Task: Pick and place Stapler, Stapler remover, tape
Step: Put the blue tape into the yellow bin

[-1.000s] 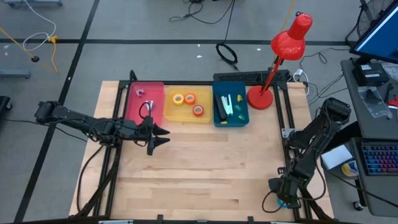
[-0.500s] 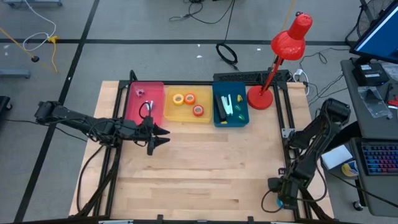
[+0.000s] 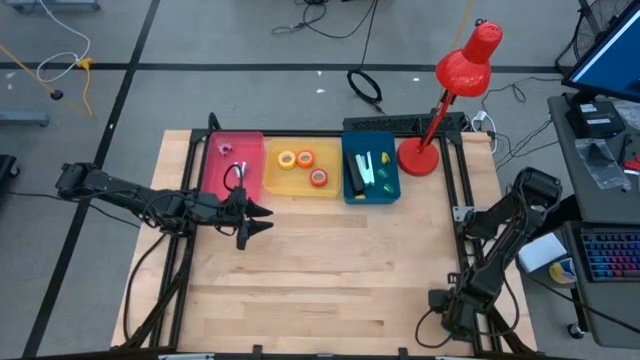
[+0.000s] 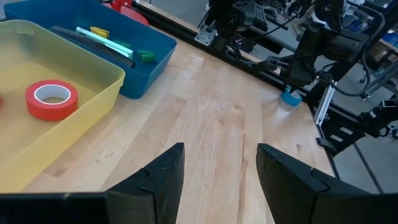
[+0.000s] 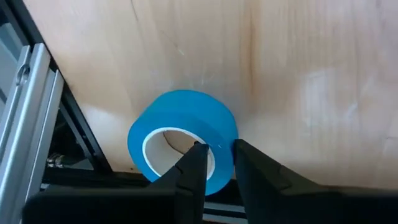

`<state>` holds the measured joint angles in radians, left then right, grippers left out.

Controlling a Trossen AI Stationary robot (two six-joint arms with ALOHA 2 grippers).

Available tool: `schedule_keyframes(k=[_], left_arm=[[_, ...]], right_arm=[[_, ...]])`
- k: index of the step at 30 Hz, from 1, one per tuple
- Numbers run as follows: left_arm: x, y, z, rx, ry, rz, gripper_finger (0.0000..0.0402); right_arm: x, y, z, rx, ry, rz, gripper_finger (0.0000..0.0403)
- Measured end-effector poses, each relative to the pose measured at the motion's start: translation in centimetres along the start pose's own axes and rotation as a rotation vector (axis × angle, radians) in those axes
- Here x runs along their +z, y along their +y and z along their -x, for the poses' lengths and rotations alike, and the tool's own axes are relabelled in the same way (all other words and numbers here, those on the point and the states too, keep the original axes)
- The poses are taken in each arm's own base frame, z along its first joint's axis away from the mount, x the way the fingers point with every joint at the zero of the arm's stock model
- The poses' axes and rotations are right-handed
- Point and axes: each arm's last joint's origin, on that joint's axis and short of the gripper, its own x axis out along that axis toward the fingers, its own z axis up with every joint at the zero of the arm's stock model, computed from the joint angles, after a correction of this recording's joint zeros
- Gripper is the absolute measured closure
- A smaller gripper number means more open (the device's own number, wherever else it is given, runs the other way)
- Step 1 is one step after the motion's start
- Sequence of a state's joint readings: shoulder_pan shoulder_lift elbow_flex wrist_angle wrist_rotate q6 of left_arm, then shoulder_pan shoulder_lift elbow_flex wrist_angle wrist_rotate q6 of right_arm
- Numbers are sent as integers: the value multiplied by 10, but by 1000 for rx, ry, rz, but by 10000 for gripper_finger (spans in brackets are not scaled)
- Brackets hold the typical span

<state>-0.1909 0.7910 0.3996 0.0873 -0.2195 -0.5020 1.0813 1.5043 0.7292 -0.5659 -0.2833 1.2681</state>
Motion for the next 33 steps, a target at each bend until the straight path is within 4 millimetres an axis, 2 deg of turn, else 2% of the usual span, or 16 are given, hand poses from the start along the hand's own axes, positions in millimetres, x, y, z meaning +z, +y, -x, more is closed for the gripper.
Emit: schedule_keyframes(k=[6, 12, 25, 33], left_arm=[[0, 0, 0, 1, -1, 2, 204], [2, -1, 0, 0, -20, 8, 204], [1, 0, 0, 9, -19, -7, 204], [3, -1, 0, 4, -35, -27, 203]], right_arm=[[8, -6, 1, -32, 9, -74, 384], [16, -10, 3, -30, 5, -145, 382], [17, -11, 5, -32, -13, -330, 384], [19, -13, 26, 36, -275, -474, 384]])
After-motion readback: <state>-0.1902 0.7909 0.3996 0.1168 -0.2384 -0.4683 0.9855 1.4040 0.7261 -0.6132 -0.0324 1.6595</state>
